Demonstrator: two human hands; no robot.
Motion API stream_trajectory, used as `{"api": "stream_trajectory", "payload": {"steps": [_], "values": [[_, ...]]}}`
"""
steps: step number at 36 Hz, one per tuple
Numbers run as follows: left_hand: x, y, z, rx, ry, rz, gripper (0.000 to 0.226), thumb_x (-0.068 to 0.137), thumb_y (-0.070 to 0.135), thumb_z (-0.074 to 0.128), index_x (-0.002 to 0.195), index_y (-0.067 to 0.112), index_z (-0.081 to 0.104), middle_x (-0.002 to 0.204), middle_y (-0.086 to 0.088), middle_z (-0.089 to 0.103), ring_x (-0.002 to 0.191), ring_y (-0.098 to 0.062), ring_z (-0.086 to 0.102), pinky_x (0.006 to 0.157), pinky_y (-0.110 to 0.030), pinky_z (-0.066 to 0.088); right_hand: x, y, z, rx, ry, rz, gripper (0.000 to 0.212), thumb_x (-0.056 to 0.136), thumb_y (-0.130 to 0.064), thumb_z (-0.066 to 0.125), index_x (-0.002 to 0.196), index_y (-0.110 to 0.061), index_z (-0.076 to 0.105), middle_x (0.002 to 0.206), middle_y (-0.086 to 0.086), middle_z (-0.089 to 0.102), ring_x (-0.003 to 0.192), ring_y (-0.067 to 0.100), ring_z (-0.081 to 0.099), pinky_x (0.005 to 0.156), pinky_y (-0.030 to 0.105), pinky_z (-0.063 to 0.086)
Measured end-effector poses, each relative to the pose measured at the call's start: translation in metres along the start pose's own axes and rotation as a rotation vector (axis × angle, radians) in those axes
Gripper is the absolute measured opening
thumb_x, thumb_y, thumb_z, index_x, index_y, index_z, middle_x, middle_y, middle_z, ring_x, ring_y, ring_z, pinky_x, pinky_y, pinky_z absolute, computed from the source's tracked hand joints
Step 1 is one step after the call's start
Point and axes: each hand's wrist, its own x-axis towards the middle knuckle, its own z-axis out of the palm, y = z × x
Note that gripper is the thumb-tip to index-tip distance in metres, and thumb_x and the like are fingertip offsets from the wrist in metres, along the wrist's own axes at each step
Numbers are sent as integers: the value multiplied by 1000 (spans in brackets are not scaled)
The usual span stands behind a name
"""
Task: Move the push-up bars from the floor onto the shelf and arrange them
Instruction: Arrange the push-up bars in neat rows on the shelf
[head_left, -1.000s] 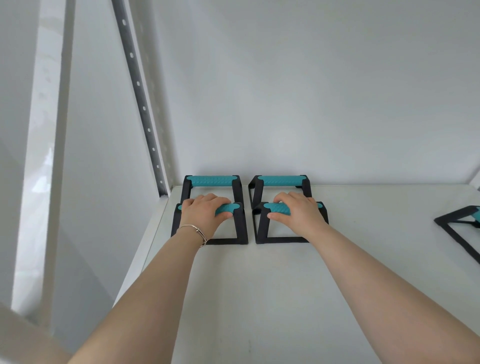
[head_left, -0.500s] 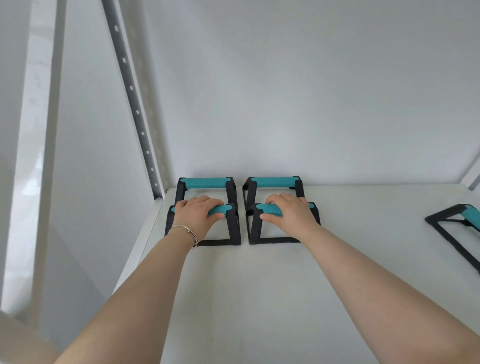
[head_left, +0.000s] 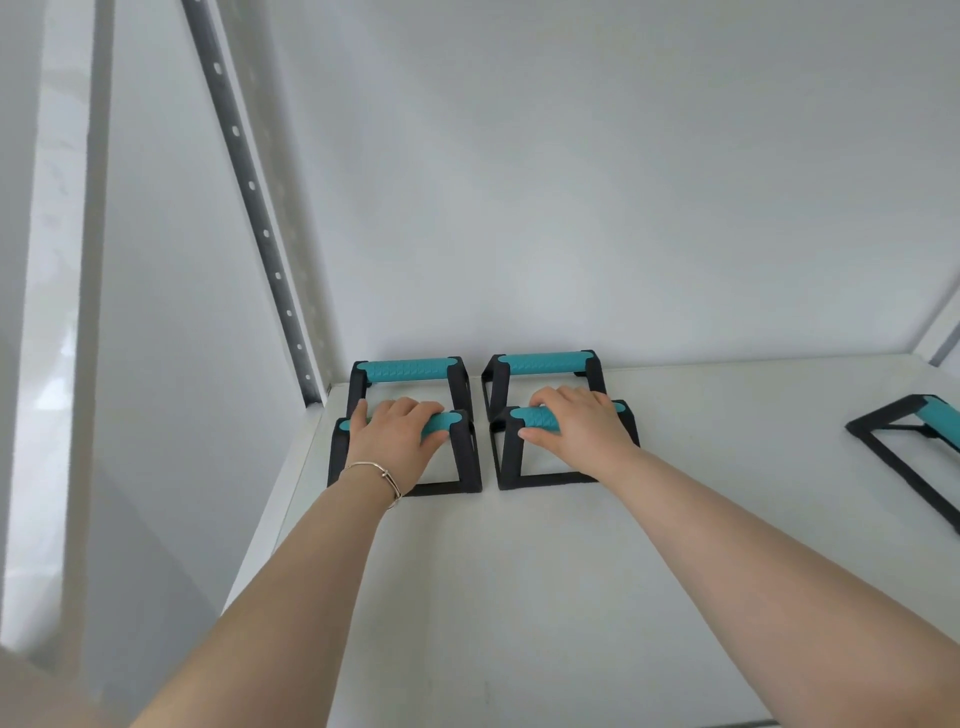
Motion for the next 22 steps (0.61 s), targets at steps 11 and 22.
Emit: {"api": "stream_trajectory", "payload": {"steps": [11, 22], "values": [[-16, 87, -6, -7, 55, -62, 59, 99, 47, 36, 151, 24, 22, 160, -6, 20, 150, -26, 3, 120, -53, 5, -33, 45, -20, -10, 239, 138, 64, 92, -54, 52, 145, -21, 39, 141, 2, 49, 133, 23, 40, 119, 46, 17], [-9, 322, 14, -84, 74, 83, 66, 99, 49, 35, 153, 18, 13, 161, -10, 14, 150, -28, 0, 121, -48, 4, -129, 225, -100, -212, 434, 344, 65, 88, -47, 62, 140, -12, 45, 128, 13, 58, 128, 35, 46, 110, 55, 32]]}}
